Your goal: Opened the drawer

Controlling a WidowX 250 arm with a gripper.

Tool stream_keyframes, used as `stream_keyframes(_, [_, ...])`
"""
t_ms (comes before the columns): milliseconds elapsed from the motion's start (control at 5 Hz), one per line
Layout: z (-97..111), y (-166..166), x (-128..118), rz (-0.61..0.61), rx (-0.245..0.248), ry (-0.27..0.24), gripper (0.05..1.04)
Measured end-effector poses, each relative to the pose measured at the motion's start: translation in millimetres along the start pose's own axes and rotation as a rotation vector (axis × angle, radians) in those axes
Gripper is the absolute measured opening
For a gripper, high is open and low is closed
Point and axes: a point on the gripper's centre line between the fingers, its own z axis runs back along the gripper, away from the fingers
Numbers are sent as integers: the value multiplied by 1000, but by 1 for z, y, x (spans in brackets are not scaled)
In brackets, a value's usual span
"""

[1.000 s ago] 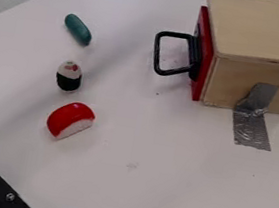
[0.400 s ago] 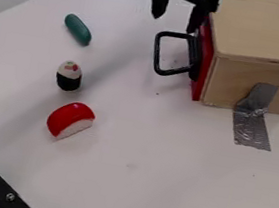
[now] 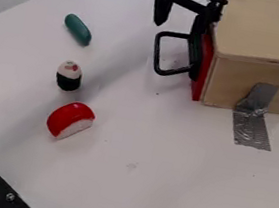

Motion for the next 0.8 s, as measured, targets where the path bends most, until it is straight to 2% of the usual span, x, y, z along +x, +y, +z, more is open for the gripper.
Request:
stream_keyframes(400, [-10,2,0,16,10,-16,1000])
stream_keyframes(800, [-10,9,0,34,14,-28,1000])
